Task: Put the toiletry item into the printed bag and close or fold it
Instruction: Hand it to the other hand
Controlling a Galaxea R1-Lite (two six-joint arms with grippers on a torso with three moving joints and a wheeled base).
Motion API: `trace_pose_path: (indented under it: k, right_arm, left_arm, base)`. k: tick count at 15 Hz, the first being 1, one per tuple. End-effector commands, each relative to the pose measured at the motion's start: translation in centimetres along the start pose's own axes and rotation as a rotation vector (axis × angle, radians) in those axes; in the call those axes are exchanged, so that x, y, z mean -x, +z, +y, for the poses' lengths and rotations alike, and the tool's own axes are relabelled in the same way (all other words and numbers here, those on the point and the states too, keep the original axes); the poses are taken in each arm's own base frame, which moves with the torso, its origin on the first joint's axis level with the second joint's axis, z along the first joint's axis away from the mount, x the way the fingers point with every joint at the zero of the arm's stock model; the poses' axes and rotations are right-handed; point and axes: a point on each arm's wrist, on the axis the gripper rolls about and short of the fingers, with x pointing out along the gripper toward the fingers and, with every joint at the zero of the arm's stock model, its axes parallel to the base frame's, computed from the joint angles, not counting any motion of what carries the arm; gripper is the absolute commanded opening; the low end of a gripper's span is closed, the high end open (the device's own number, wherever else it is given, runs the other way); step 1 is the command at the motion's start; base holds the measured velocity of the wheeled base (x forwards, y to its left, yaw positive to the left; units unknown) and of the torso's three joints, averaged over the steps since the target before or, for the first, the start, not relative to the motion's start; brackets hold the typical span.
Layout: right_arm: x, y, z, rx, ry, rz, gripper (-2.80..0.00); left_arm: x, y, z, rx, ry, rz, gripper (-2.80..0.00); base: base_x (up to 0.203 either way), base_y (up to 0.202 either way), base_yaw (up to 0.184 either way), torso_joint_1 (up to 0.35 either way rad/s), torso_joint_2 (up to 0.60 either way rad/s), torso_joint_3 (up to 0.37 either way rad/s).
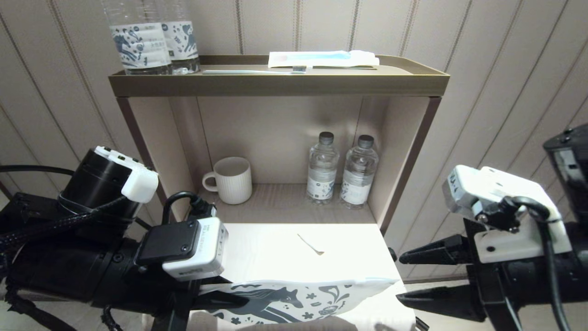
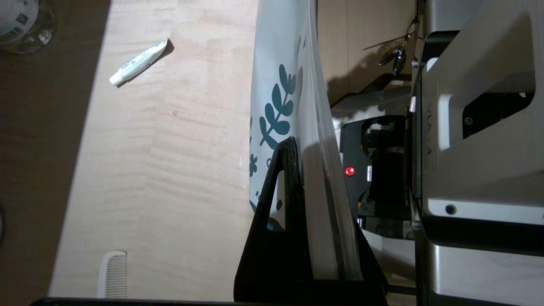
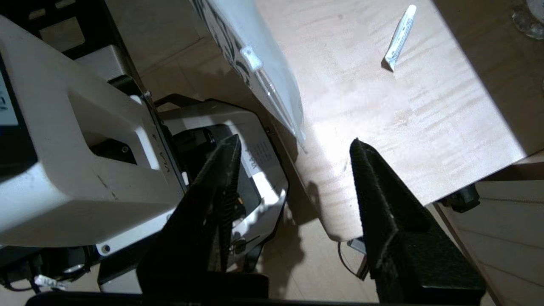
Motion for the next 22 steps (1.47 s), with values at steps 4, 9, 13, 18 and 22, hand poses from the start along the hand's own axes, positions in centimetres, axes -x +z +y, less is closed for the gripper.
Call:
trace_pose_path:
  k: [4, 9, 13, 18, 22]
  right_arm:
    - [-0.8, -1.5, 0.5, 0.007, 0.145, 0.018, 0.0]
    - [-3.2, -1.3, -0.5, 0.041, 0.213, -0.038, 0.0]
    - [-5.0, -1.9, -1.1, 0.044, 0.261, -0.03, 0.0]
    - [-6.1, -2.5, -2.3, 0.044, 0.255, -0.06, 0.0]
    - [-6.1, -2.2, -2.5, 0.047, 0.258, -0.072, 0.0]
  left_arm:
    - [-0.2, 0.2, 0.3, 0.0, -0.012, -0.012, -2.8]
    - [-0.2, 0.3, 0.3, 0.002, -0.023, -0.027, -2.8]
    - [0.0, 0.4, 0.4, -0.003, -0.018, -0.033, -2.8]
    - [0.0, 0.5, 0.5, -0.002, -0.014, -0.033, -2.8]
    - [-0.1, 0.5, 0.6, -0.001, -0.017, -0.033, -2.8]
  base:
    - [0.0, 0.0, 0.0, 0.0, 0.0, 0.0]
    - [0.0, 0.0, 0.0, 0.0, 0.0, 0.0]
    - [0.0, 0.0, 0.0, 0.0, 0.0, 0.0]
    - [0.0, 0.0, 0.0, 0.0, 0.0, 0.0]
    - [0.0, 0.0, 0.0, 0.0, 0.0, 0.0]
